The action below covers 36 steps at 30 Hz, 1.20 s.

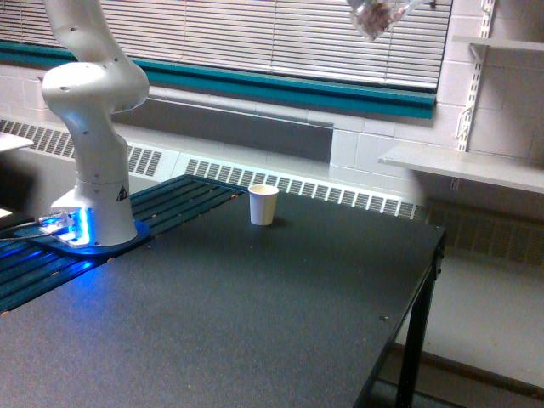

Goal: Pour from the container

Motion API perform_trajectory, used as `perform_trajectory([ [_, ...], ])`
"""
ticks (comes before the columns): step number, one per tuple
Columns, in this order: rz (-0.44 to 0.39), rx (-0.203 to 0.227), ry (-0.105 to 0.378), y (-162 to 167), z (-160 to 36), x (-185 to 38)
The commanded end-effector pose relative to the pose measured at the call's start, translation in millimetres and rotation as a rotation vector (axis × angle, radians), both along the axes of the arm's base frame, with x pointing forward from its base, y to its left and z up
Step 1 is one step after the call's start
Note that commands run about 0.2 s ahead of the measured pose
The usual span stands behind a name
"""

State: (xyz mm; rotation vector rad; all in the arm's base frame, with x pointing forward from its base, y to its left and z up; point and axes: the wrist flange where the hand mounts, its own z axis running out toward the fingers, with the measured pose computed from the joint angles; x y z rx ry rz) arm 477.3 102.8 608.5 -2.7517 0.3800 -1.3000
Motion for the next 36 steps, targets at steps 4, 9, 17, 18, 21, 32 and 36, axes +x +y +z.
perform_trajectory([
  [4,0.120,-0.063,-0.016,61,-9.8,-34],
  [9,0.164,-0.083,-0.015,83,-20.1,-55],
  [17,0.198,-0.101,0.007,94,-49.4,-88],
  [18,0.201,-0.103,0.013,94,-54.4,-91],
  [21,0.214,-0.118,0.014,97,-64.2,-105],
  [32,0.242,-0.165,0.051,99,-96.7,-140],
  [36,0.258,-0.183,0.065,102,-106.1,-147],
])
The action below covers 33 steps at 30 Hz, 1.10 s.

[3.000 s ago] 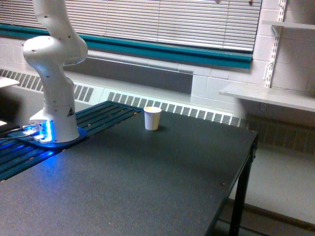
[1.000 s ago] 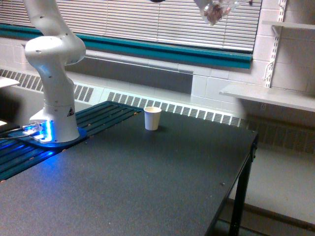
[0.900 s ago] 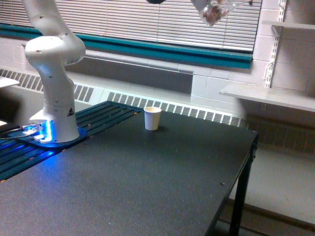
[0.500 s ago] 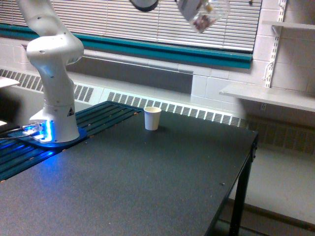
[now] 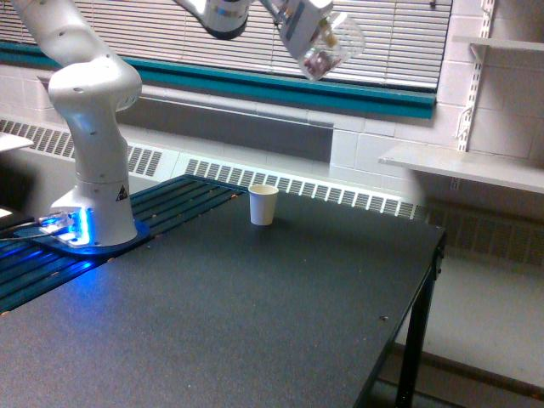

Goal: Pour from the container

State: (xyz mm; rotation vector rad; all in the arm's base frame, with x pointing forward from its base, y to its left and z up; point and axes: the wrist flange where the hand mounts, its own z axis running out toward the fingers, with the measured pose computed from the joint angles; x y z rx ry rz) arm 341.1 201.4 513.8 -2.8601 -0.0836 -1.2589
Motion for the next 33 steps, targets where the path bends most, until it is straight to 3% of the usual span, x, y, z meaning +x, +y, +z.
perform_trajectory([
  [1,0.009,-0.012,0.019,4,-13.3,-12],
  [18,0.133,-0.116,0.030,68,-40.0,-42],
  [33,0.167,-0.175,0.048,89,-68.5,-56],
])
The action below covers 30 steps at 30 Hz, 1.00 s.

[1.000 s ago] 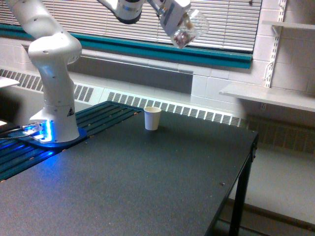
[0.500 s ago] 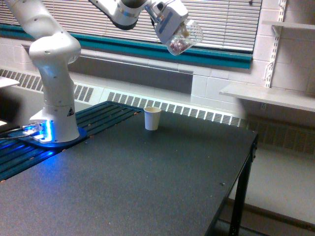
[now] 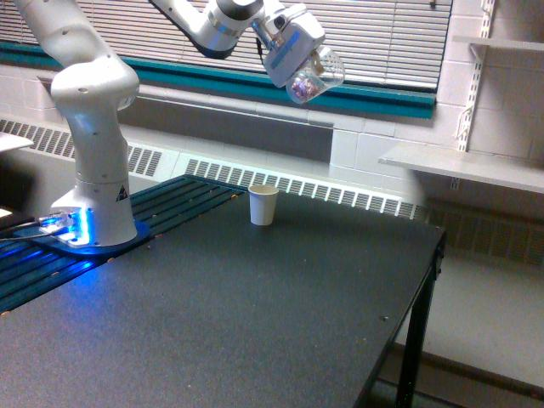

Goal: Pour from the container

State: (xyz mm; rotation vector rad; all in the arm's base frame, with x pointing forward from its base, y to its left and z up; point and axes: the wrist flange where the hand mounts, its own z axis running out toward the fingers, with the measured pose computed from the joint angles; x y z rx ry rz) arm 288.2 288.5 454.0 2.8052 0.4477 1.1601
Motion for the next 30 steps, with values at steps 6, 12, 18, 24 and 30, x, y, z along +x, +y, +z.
perform_trajectory([
  [6,-0.022,-0.011,0.024,-8,-22.5,-3],
  [12,-0.031,-0.045,0.041,-16,-37.5,-4],
  [18,-0.040,-0.082,0.047,-19,-50.9,-7],
  [24,-0.041,-0.104,0.046,-18,-56.0,-10],
  [30,-0.047,-0.105,0.039,-21,-54.7,-11],
])
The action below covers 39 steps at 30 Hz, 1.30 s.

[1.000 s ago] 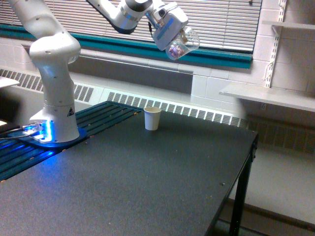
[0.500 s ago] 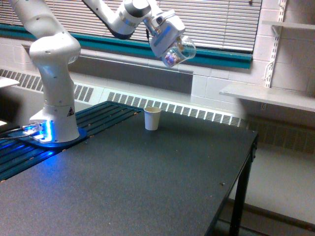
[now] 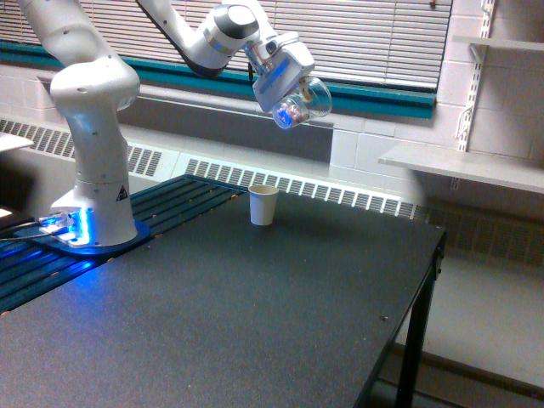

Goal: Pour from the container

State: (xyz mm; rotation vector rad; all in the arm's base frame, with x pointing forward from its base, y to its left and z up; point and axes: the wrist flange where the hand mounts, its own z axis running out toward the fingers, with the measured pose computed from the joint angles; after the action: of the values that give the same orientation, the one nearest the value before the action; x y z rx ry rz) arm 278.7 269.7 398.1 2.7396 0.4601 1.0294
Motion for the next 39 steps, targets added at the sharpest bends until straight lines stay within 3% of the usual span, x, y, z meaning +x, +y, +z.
perform_trajectory([
  [1,-0.019,0.007,-0.012,-3,1.6,-1],
  [13,0.030,0.013,0.000,-3,-1.1,-11],
  [19,0.059,-0.004,0.015,2,-9.0,-16],
  [25,0.087,-0.027,-0.003,16,-10.7,-27],
  [39,0.039,-0.055,0.024,-3,-31.3,-43],
])
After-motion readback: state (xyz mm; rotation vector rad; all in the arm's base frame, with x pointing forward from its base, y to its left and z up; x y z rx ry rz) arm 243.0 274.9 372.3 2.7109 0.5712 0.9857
